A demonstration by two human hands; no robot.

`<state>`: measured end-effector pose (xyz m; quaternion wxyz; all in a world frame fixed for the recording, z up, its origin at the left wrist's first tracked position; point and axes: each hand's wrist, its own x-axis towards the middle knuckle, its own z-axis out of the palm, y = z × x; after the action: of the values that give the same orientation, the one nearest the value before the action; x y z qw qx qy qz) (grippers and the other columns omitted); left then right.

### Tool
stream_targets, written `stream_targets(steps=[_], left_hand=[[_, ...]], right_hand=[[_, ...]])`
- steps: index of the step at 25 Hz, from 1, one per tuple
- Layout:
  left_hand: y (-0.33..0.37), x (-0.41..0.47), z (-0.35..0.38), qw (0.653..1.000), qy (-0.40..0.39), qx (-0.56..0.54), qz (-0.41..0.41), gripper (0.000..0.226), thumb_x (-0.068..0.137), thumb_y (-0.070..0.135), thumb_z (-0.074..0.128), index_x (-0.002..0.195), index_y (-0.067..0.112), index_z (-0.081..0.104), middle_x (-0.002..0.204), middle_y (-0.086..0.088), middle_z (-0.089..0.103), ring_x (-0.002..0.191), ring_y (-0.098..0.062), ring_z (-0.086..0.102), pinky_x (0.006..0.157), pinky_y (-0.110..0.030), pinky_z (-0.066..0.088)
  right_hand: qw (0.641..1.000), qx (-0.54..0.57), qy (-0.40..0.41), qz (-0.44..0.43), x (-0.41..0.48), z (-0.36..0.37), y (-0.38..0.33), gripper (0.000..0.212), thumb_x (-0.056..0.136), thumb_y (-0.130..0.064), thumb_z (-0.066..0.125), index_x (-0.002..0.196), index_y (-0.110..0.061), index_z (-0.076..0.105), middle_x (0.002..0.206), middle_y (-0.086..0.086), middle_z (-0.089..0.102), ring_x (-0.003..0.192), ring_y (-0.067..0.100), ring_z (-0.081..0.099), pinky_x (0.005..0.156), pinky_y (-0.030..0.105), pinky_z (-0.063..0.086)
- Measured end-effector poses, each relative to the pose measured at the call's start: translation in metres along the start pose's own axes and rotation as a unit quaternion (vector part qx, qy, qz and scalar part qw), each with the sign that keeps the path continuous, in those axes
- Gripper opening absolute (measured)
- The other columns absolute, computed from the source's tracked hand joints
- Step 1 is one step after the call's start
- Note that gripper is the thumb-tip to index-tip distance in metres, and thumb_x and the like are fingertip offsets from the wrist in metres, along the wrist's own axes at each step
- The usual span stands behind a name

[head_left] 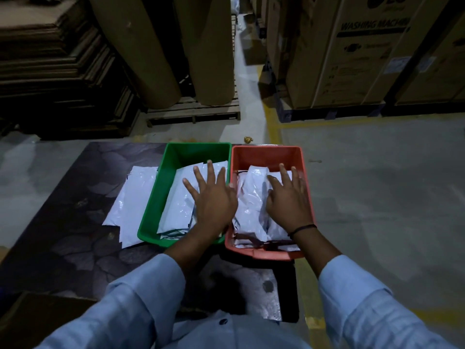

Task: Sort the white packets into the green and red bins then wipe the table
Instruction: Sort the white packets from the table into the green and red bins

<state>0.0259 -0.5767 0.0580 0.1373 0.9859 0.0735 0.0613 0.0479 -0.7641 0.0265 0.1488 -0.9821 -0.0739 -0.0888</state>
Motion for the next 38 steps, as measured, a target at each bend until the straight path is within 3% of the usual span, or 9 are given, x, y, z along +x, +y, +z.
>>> stream_targets(steps=[6,11,17,20,24,26,29,33,38], left_hand=[[-0.101,0.018,-0.034,0.993,0.062,-0.078,-0.069,0.046,0.103,0.034,0.042,0.148,0.025,0.048,0.169,-0.008,0.015,0.155,-0.043,-0.003,0.119,-0.065,-0.011],[-0.203,0.033,-0.048,0.989,0.055,-0.101,-0.087,0.042,0.102,0.028,0.047,0.143,0.023,0.054,0.168,-0.008,0.02,0.154,-0.044,0.0,0.119,-0.067,-0.006],[-0.33,0.038,-0.051,0.984,-0.028,-0.135,-0.113,0.04,0.103,0.03,0.047,0.143,0.024,0.054,0.168,-0.005,0.021,0.154,-0.045,0.0,0.122,-0.062,-0.008],[-0.375,0.042,-0.044,0.979,-0.083,-0.158,-0.095,0.042,0.103,0.031,0.048,0.144,0.023,0.053,0.164,-0.004,0.032,0.155,-0.043,0.007,0.125,-0.056,-0.001],[-0.408,0.043,-0.027,0.971,-0.196,-0.136,-0.013,0.052,0.104,0.03,0.046,0.155,0.022,0.037,0.164,-0.001,0.033,0.155,-0.041,0.009,0.126,-0.053,0.006],[-0.417,0.04,-0.021,0.963,-0.248,-0.103,0.022,0.06,0.104,0.029,0.045,0.16,0.021,0.025,0.167,0.0,0.026,0.155,-0.042,0.005,0.126,-0.052,0.006],[-0.427,0.034,-0.016,0.962,-0.26,-0.048,0.066,0.067,0.102,0.03,0.047,0.161,0.02,0.017,0.169,0.003,0.018,0.155,-0.043,0.007,0.126,-0.053,0.008],[-0.442,0.031,-0.01,0.96,-0.262,0.008,0.097,0.069,0.102,0.033,0.047,0.162,0.02,0.014,0.169,0.004,0.015,0.155,-0.042,0.008,0.126,-0.054,0.011],[-0.449,0.033,-0.008,0.961,-0.256,0.021,0.099,0.067,0.102,0.031,0.047,0.161,0.023,0.017,0.169,0.005,0.015,0.154,-0.041,0.013,0.125,-0.053,0.016]], right_hand=[[0.997,0.043,-0.008,-0.068,0.009,0.023,-0.082,0.049,0.088,-0.013,0.057,0.137,-0.011,0.056,0.157,0.02,0.035,0.148,0.045,0.023,0.118,0.057,0.028],[0.997,0.04,0.013,-0.06,0.028,0.047,-0.167,0.046,0.09,-0.011,0.057,0.135,-0.012,0.057,0.156,0.019,0.037,0.146,0.045,0.026,0.118,0.057,0.028],[0.997,0.038,-0.008,-0.066,0.036,0.087,-0.288,0.046,0.089,-0.012,0.057,0.135,-0.012,0.057,0.156,0.017,0.038,0.146,0.043,0.027,0.111,0.057,0.035],[0.997,0.032,-0.015,-0.063,0.038,0.102,-0.337,0.047,0.089,-0.012,0.056,0.136,-0.011,0.057,0.154,0.019,0.04,0.145,0.044,0.028,0.114,0.056,0.034],[0.996,0.023,-0.051,-0.076,0.034,0.126,-0.378,0.047,0.09,-0.012,0.055,0.137,-0.009,0.056,0.153,0.023,0.04,0.142,0.045,0.033,0.116,0.053,0.034],[0.991,0.01,-0.113,-0.068,0.029,0.14,-0.392,0.05,0.094,-0.015,0.052,0.143,-0.009,0.049,0.157,0.024,0.031,0.144,0.045,0.028,0.12,0.05,0.027],[0.976,-0.031,-0.215,-0.022,0.025,0.165,-0.402,0.062,0.099,-0.033,0.048,0.155,-0.015,0.026,0.165,0.023,0.006,0.15,0.044,0.009,0.123,0.048,0.01],[0.961,-0.055,-0.273,-0.003,0.018,0.188,-0.405,0.086,0.095,-0.057,0.05,0.16,-0.025,0.004,0.165,0.018,-0.012,0.151,0.045,-0.004,0.12,0.057,0.013],[0.966,-0.088,-0.242,-0.013,0.02,0.194,-0.406,0.075,0.094,-0.021,0.047,0.159,-0.025,0.01,0.166,0.017,-0.001,0.15,0.043,0.008,0.118,0.056,0.019]])
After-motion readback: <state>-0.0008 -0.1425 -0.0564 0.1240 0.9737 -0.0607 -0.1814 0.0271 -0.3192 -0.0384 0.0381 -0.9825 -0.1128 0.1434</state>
